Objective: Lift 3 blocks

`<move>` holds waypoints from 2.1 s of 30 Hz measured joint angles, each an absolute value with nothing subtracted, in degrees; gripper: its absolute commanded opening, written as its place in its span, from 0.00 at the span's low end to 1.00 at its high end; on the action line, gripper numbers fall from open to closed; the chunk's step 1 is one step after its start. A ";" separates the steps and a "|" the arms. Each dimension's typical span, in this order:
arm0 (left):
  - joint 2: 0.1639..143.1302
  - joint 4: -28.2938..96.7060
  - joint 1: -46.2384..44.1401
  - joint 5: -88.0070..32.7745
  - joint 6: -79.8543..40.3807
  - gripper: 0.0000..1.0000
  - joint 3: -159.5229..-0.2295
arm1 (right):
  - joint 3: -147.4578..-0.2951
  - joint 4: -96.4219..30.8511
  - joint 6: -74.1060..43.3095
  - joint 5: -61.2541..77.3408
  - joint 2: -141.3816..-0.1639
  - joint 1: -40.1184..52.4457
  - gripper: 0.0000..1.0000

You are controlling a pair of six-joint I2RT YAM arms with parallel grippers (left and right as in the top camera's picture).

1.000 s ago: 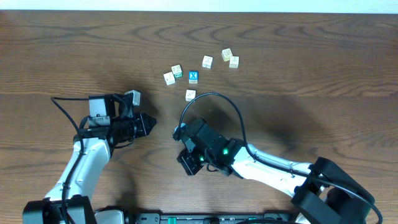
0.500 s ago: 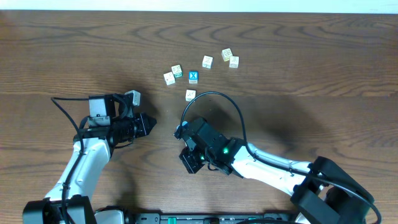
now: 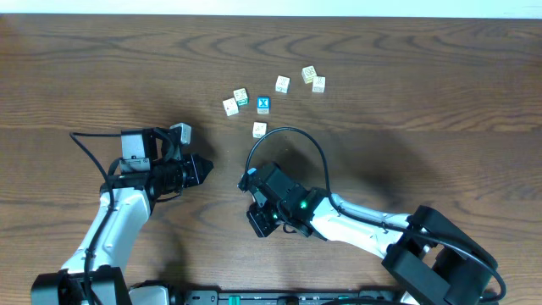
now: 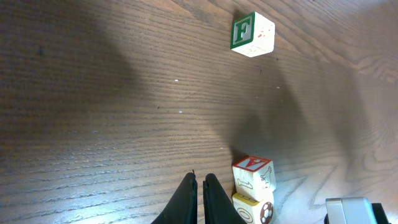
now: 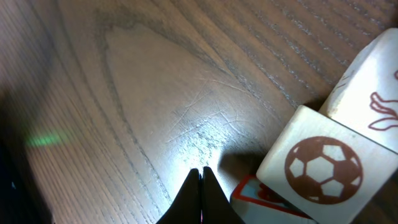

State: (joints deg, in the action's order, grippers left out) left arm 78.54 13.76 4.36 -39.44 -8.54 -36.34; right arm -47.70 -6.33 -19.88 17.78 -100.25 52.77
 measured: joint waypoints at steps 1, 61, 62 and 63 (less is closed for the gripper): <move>78.54 13.76 4.36 -39.44 -8.54 0.07 -36.34 | -47.70 -6.26 -19.88 17.67 -100.25 52.80 0.01; 78.54 25.15 -7.27 -37.12 -7.33 0.07 -36.34 | -62.11 -33.34 -16.62 9.10 -100.27 34.44 0.01; 78.54 24.86 -8.49 -36.91 -8.08 0.07 -36.34 | -62.11 -33.63 -16.49 8.64 -100.27 34.37 0.01; 78.54 24.58 -9.52 -36.69 -8.84 0.07 -36.34 | -62.11 -33.80 -16.45 8.32 -100.27 34.35 0.01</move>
State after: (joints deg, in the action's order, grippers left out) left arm 78.54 24.58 -9.52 -36.69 -8.84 -36.34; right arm -62.11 -33.80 -16.45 8.32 -100.27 34.35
